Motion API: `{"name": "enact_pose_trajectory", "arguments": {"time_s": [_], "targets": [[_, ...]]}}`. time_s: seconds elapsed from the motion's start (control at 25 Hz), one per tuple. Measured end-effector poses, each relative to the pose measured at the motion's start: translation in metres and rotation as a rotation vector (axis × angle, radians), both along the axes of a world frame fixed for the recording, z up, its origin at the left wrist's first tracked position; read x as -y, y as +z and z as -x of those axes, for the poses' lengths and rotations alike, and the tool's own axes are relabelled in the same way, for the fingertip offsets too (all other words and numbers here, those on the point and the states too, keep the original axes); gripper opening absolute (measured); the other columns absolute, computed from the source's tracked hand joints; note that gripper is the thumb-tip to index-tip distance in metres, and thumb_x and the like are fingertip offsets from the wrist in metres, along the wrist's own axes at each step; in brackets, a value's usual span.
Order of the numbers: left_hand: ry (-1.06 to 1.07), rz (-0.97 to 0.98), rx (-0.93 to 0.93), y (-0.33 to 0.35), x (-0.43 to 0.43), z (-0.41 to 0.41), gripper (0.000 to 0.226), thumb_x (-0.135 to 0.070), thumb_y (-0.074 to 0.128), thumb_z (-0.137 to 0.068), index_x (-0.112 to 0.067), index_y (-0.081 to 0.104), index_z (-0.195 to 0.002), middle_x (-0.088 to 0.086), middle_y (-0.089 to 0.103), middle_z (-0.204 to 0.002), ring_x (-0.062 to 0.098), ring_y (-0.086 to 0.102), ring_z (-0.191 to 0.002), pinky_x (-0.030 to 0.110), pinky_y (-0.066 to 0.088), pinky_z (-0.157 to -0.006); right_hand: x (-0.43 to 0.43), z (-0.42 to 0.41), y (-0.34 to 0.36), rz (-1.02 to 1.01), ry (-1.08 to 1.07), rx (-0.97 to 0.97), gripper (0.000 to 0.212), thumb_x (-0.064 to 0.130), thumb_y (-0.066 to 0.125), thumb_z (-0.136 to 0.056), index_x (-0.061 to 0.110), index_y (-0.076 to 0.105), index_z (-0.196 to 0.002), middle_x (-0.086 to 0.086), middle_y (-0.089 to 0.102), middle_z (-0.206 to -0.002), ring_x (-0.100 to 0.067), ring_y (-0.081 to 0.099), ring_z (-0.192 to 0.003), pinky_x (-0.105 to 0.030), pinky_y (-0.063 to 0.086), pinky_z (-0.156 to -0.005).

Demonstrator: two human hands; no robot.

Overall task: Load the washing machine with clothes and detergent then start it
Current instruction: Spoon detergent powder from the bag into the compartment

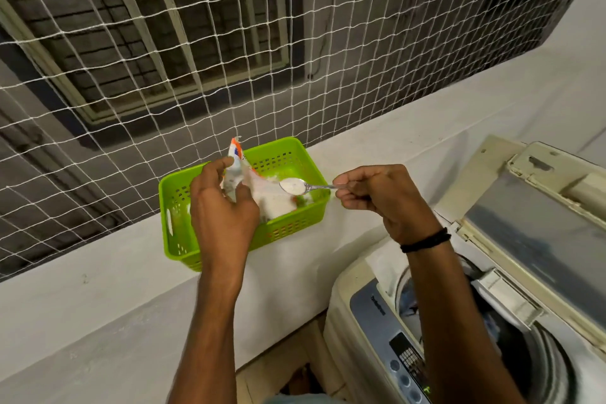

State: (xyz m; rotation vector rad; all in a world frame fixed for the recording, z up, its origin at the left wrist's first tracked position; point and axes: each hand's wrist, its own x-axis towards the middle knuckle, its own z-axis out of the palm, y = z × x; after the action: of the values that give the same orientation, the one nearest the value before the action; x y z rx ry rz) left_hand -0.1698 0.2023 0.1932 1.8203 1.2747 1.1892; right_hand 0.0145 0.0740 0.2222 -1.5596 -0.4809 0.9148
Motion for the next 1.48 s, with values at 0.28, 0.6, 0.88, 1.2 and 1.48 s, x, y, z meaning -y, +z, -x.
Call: {"name": "enact_pose_trajectory", "arguments": {"time_s": [0.28, 0.6, 0.88, 1.2, 1.48], "targets": [[-0.253, -0.065, 0.128, 0.003, 0.058, -0.052, 0.021, -0.017, 0.062, -0.089, -0.029, 0.065, -0.106, -0.004, 0.066, -0.110, 0.011, 0.063, -0.105, 0.034, 0.054, -0.092, 0.074, -0.020, -0.010, 0.016, -0.229, -0.022, 0.025, -0.015, 0.046, -0.089, -0.011, 0.070, -0.094, -0.026, 0.068, -0.084, -0.029, 0.065, -0.070, -0.026, 0.061, -0.064], [-0.670, 0.121, -0.048, -0.038, 0.131, -0.123, 0.020, -0.016, 0.063, -0.092, -0.025, 0.065, -0.109, -0.005, 0.068, -0.110, 0.010, 0.065, -0.100, 0.027, 0.054, -0.085, 0.182, -0.053, -0.077, 0.042, -0.672, -0.132, 0.029, -0.018, 0.044, -0.085, -0.010, 0.071, -0.086, -0.026, 0.069, -0.083, -0.033, 0.067, -0.076, -0.030, 0.061, -0.070], [-0.958, 0.105, -0.247, -0.096, 0.202, -0.202, 0.023, -0.013, 0.061, -0.092, -0.021, 0.064, -0.113, -0.002, 0.067, -0.116, 0.014, 0.065, -0.102, 0.028, 0.054, -0.088, 0.272, -0.090, -0.161, 0.104, -1.080, -0.175, 0.017, -0.010, 0.053, -0.079, -0.016, 0.068, -0.083, -0.030, 0.061, -0.075, -0.027, 0.057, -0.067, -0.027, 0.051, -0.053], [-1.146, 0.309, -0.517, -0.182, 0.267, -0.285, 0.040, -0.003, 0.053, -0.093, -0.009, 0.056, -0.133, 0.012, 0.061, -0.134, 0.028, 0.057, -0.124, 0.032, 0.044, -0.101, 0.298, -0.129, -0.249, 0.569, -1.118, 0.041, 0.024, 0.009, 0.064, -0.079, 0.009, 0.077, -0.099, -0.014, 0.076, -0.099, -0.032, 0.070, -0.095, -0.039, 0.056, -0.090], [-1.299, 0.329, -0.927, -0.243, 0.282, -0.316, 0.061, -0.007, 0.052, -0.090, -0.011, 0.037, -0.149, 0.018, 0.050, -0.144, 0.036, 0.048, -0.131, 0.043, 0.044, -0.106, 0.284, -0.122, -0.261, 0.737, -0.887, 0.332, 0.034, -0.007, 0.051, -0.087, 0.001, 0.068, -0.116, -0.019, 0.069, -0.115, -0.034, 0.062, -0.111, -0.034, 0.046, -0.097]]}}
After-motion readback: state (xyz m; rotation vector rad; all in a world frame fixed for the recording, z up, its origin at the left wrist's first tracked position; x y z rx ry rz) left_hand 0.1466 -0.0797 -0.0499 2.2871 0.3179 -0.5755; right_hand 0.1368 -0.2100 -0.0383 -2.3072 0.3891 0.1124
